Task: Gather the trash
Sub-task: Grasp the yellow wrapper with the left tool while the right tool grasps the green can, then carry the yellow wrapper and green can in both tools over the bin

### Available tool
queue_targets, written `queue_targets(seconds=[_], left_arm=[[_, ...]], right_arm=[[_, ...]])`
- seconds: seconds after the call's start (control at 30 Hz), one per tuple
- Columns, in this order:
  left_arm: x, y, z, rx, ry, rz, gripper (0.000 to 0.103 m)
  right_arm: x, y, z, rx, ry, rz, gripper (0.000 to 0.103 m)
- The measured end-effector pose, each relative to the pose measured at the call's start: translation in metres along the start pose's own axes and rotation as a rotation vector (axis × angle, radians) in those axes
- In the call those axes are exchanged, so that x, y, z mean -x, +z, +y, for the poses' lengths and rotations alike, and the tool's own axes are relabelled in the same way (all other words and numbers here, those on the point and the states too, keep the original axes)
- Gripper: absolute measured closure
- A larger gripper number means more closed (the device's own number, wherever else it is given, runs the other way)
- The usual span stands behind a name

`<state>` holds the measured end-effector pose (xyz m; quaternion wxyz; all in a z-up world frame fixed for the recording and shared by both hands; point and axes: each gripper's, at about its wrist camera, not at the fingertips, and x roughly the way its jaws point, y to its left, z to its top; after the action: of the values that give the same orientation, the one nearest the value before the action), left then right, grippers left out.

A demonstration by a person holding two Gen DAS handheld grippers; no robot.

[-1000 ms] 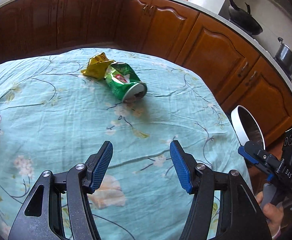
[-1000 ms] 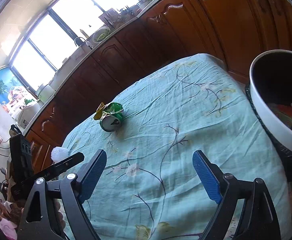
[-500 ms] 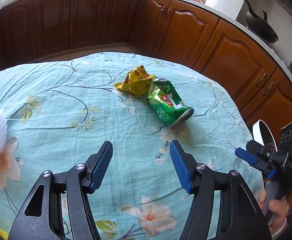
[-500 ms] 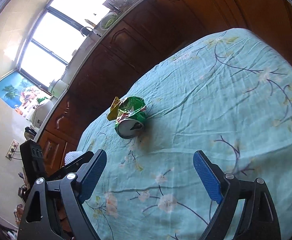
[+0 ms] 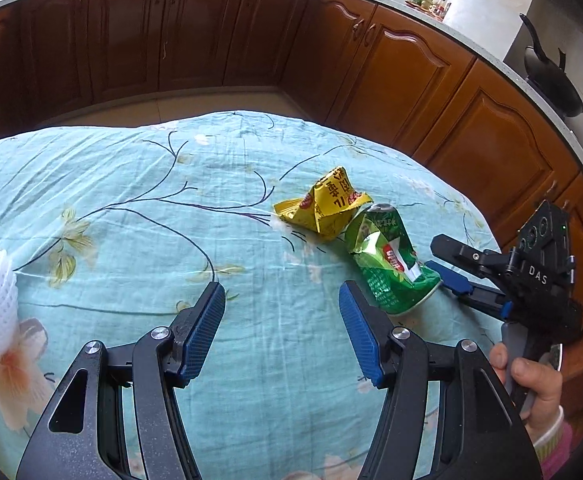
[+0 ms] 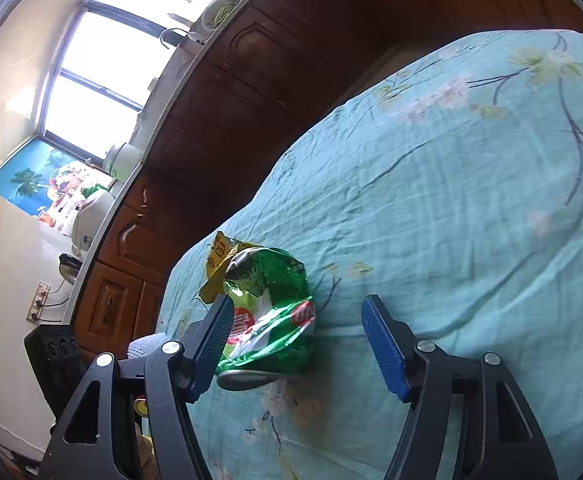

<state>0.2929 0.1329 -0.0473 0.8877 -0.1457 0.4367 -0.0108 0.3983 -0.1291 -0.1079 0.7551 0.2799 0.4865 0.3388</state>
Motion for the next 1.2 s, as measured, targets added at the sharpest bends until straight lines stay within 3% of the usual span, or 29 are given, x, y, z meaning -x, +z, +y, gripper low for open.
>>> queue_targets(seconds=[0.2,0.23,0.27,0.33,0.6,0.77,0.97,1.0,1.03,1.07,1.2], left_arm=[[-0.003,0.008,0.009,0.009,0.016,-0.004,0.043],[-0.004,0.009,0.010,0.009,0.017,-0.002,0.043],[-0.006,0.010,0.011,0.009,0.019,0.001,0.043],[-0.009,0.012,0.011,0.008,0.027,0.009,0.043],[-0.028,0.021,-0.009,-0.039,0.017,0.028,0.038],[-0.041,0.037,-0.031,-0.064,0.008,-0.004,0.029],[-0.077,0.057,-0.055,-0.157,0.097,-0.007,0.025],[-0.082,0.056,-0.056,-0.165,0.108,-0.006,0.026],[-0.085,0.056,-0.057,-0.173,0.113,-0.008,0.038],[-0.089,0.055,-0.058,-0.181,0.113,0.000,0.057],[-0.089,0.051,-0.060,-0.176,0.094,0.003,0.070]], right_arm=[[-0.018,-0.006,0.015,0.047,-0.002,0.067,0.047],[-0.022,-0.009,0.018,0.058,-0.008,0.080,0.055],[-0.024,-0.012,0.020,0.062,-0.005,0.096,0.073],[-0.022,-0.016,0.022,0.054,0.023,0.094,0.076],[0.047,-0.033,0.010,0.052,-0.045,-0.038,0.079],[0.094,-0.052,-0.002,0.021,-0.071,-0.119,0.081],[0.124,-0.077,-0.010,-0.017,-0.066,-0.155,0.082],[0.127,-0.080,-0.011,-0.019,-0.067,-0.158,0.083],[0.130,-0.083,-0.011,-0.021,-0.069,-0.161,0.083],[0.133,-0.086,-0.012,-0.022,-0.072,-0.165,0.083],[0.144,-0.094,-0.010,-0.023,-0.076,-0.187,0.083]])
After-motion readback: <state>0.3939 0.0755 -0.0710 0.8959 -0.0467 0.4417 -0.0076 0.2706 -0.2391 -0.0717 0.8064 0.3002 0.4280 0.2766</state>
